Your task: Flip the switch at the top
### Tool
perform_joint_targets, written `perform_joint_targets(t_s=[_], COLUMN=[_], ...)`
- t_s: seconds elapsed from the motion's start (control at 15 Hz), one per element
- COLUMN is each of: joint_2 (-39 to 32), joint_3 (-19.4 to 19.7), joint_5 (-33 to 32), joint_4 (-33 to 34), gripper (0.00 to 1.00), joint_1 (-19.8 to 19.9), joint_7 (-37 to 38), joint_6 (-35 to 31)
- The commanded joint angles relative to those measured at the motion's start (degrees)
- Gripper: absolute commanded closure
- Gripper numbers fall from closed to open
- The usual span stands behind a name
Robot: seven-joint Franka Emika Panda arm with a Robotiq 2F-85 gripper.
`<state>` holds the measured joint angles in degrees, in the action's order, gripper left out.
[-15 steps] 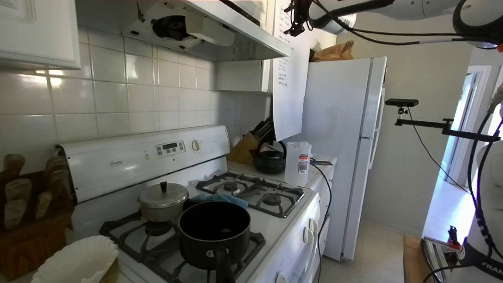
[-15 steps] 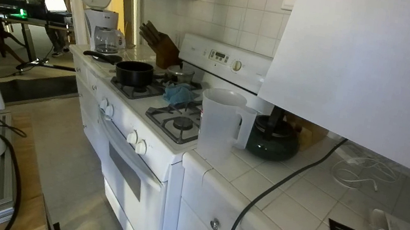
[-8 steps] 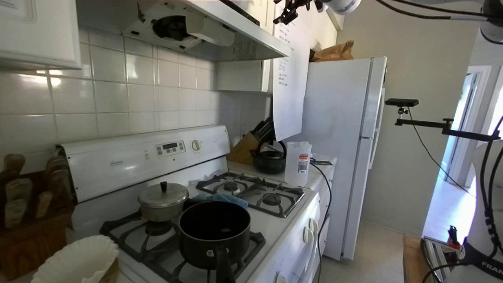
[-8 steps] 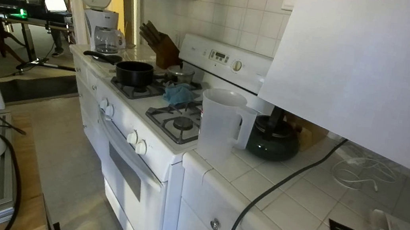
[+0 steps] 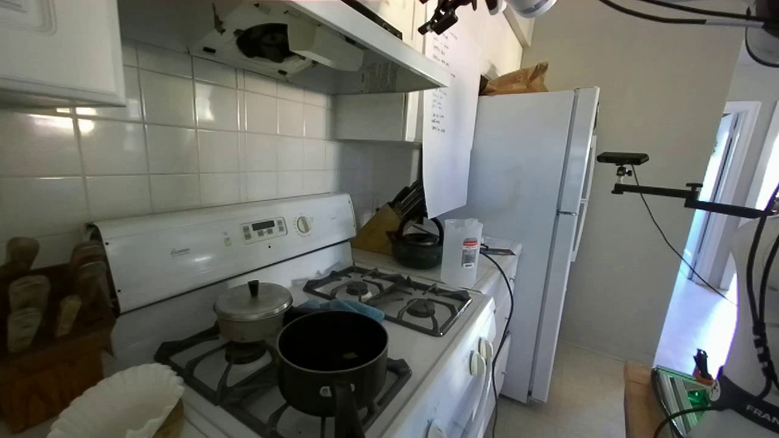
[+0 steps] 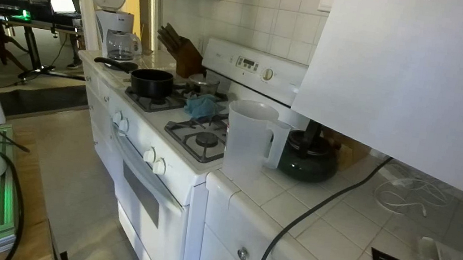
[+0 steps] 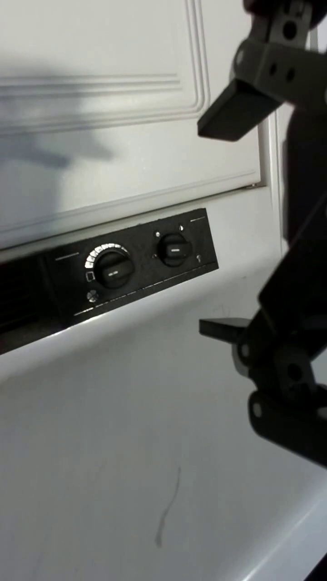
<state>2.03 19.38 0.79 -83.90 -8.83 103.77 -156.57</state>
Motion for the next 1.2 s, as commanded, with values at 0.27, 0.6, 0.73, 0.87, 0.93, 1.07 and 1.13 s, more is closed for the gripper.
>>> perform_joint_targets(t_s=[0.27, 0.6, 0.73, 0.87, 0.93, 1.07, 1.13], joint_2=[-3.3, -5.3, -6.05, -6.59, -6.69, -7.12, -7.44], joint_3=[-5.84, -7.15, -6.68, -9.17, -7.18, -6.76, -6.51], joint_5=[13.54, 27.16, 31.14, 32.8, 33.73, 34.18, 34.22], joint_4=[1.45, 5.08, 7.01, 8.55, 8.88, 10.21, 10.77], gripper=[0.0, 0.0, 0.0, 0.0, 0.0, 0.0, 0.0], joint_1=[5.84, 7.94, 8.53, 12.22, 11.01, 12.31, 12.83], joint_7=[-9.84, -18.86, -21.79, -23.19, -24.43, -27.8, -29.37], joint_6=[-2.11, 1.47, 3.59, 5.83, 6.59, 10.02, 11.44])
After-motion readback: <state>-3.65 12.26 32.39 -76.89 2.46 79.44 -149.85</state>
